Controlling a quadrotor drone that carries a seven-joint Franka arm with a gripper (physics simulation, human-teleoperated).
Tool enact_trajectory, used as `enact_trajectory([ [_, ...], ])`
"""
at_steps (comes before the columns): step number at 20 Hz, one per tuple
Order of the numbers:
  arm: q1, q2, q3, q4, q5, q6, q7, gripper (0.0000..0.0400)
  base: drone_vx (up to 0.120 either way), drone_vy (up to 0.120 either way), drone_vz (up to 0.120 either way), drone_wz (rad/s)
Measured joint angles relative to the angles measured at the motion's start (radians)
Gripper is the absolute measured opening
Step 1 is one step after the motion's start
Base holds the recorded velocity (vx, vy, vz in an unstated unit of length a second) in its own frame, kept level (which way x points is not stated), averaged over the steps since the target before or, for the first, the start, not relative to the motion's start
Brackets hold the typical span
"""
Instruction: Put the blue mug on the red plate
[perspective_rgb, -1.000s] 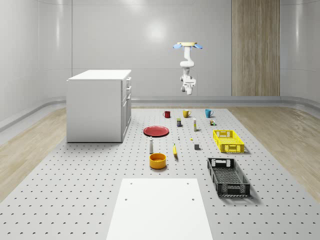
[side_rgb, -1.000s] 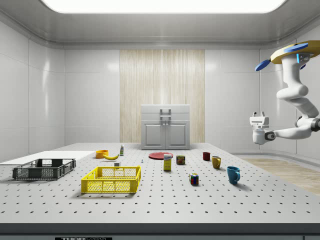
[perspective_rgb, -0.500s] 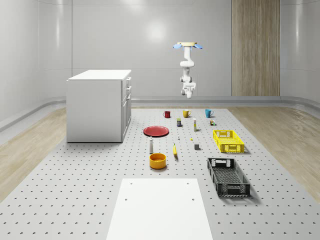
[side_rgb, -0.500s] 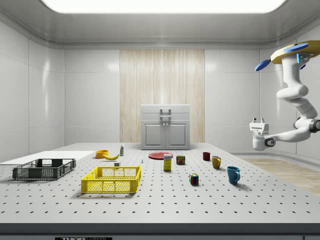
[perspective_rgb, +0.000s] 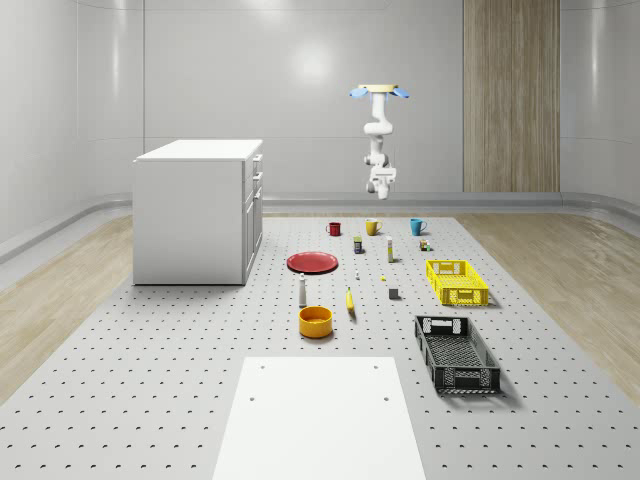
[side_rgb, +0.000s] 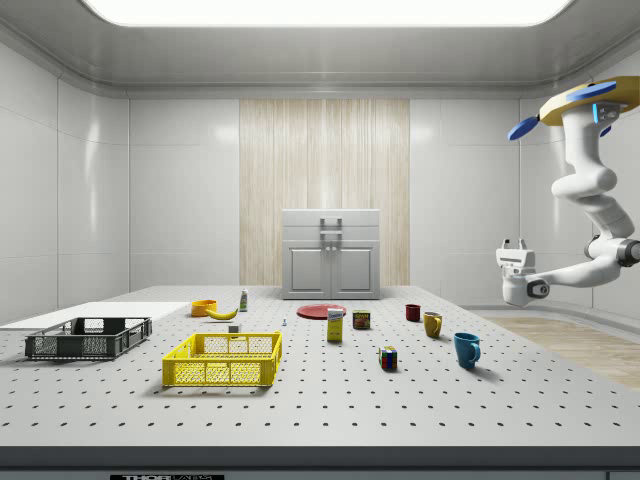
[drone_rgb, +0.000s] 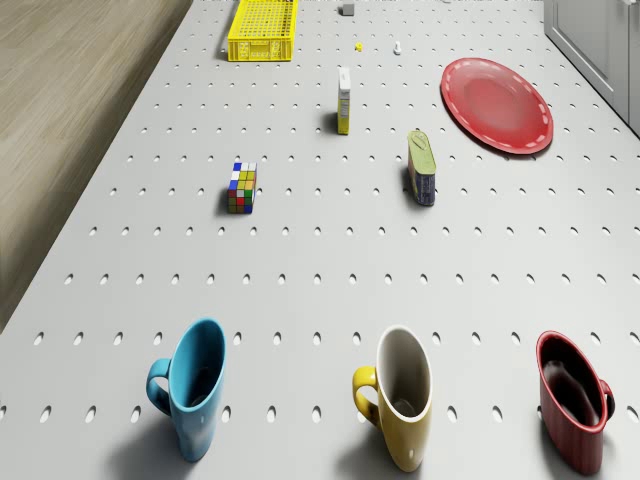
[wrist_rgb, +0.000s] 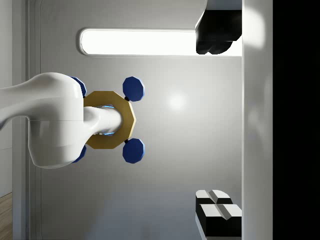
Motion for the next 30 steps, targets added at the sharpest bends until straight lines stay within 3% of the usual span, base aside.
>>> enact_trajectory([
  [22,-0.003,-0.009,0.005,-0.007,-0.005,0.014,0.0,0.04,0.12,0.12,0.0,0.0],
  [30,-0.007,-0.014,0.018,-0.011,-0.022,0.02,0.002,0.04,0.12,0.0,0.0,0.0],
])
